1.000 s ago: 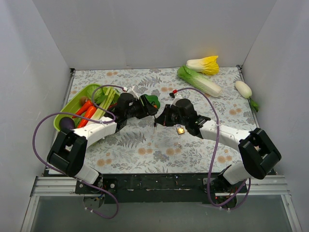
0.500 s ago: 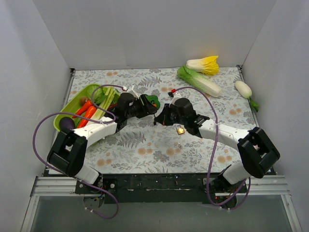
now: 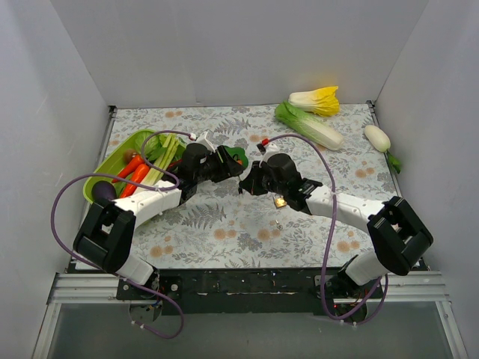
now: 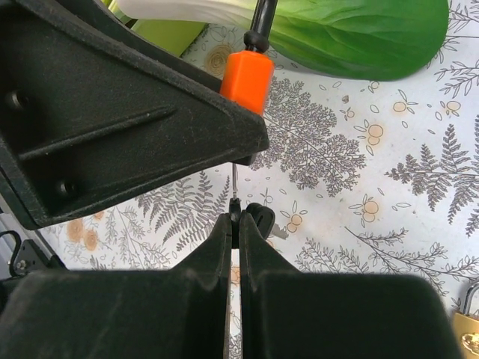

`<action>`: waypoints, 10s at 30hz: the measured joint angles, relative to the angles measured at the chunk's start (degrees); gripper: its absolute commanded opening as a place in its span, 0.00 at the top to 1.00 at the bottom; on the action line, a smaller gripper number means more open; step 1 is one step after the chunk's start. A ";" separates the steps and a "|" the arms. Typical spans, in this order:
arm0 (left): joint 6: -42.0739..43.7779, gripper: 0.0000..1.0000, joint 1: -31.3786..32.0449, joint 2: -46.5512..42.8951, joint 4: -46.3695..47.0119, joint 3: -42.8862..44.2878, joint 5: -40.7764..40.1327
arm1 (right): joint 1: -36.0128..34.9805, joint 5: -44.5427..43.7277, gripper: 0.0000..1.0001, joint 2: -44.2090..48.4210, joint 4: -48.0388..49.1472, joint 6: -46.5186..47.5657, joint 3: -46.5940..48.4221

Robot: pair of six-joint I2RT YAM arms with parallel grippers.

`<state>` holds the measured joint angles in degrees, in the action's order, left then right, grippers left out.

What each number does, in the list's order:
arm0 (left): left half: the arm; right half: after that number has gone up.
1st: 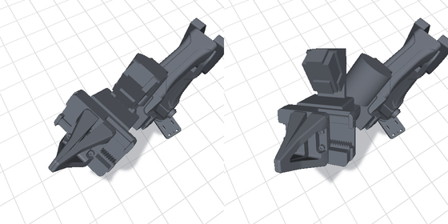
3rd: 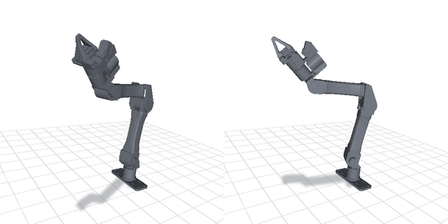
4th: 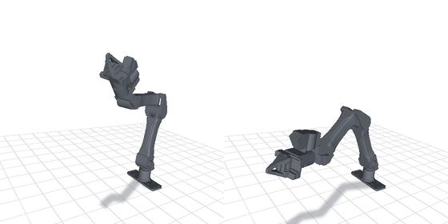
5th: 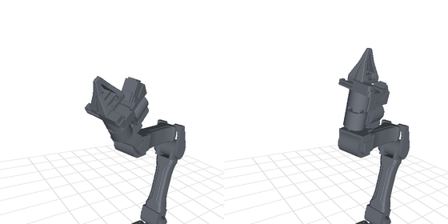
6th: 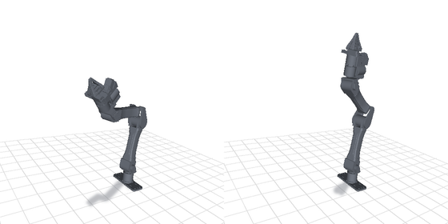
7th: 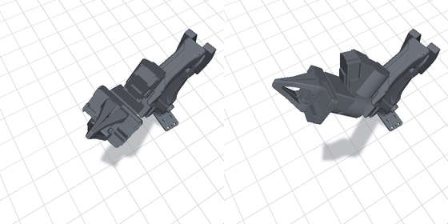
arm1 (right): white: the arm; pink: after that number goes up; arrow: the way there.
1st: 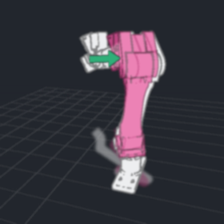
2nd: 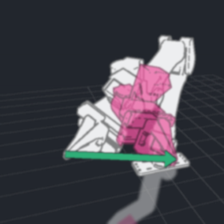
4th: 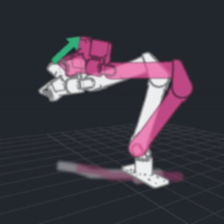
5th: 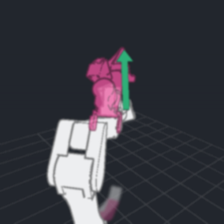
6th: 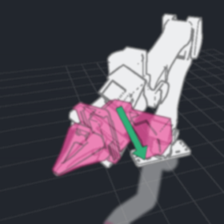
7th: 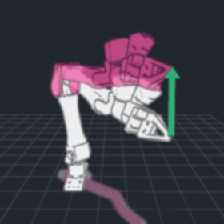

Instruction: Unlock with the key

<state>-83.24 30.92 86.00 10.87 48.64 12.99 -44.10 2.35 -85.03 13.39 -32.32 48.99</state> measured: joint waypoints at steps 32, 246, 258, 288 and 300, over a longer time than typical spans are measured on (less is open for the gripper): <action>0.28 1.00 -0.07 1.79 2.62 2.10 2.08 | -3.54 -12.90 0.99 2.27 -0.37 7.28 0.00; 17.75 1.00 5.20 -15.19 5.92 -3.74 64.87 | 4.83 40.57 0.27 32.35 -20.41 18.93 8.04; 16.28 1.00 5.20 -15.10 7.80 -4.04 65.90 | 4.83 46.82 0.32 30.56 -17.46 17.68 3.26; 24.33 1.00 5.35 -15.65 -1.44 -3.93 49.96 | 5.84 36.63 0.99 31.52 -18.51 17.46 0.66; 28.46 1.00 8.28 -15.58 -12.94 -1.62 20.68 | 5.84 20.17 0.99 26.36 -19.91 14.16 0.68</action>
<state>-54.78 39.20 70.41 -2.07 47.03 33.67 -38.26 22.52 -58.67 -6.52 -18.15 49.67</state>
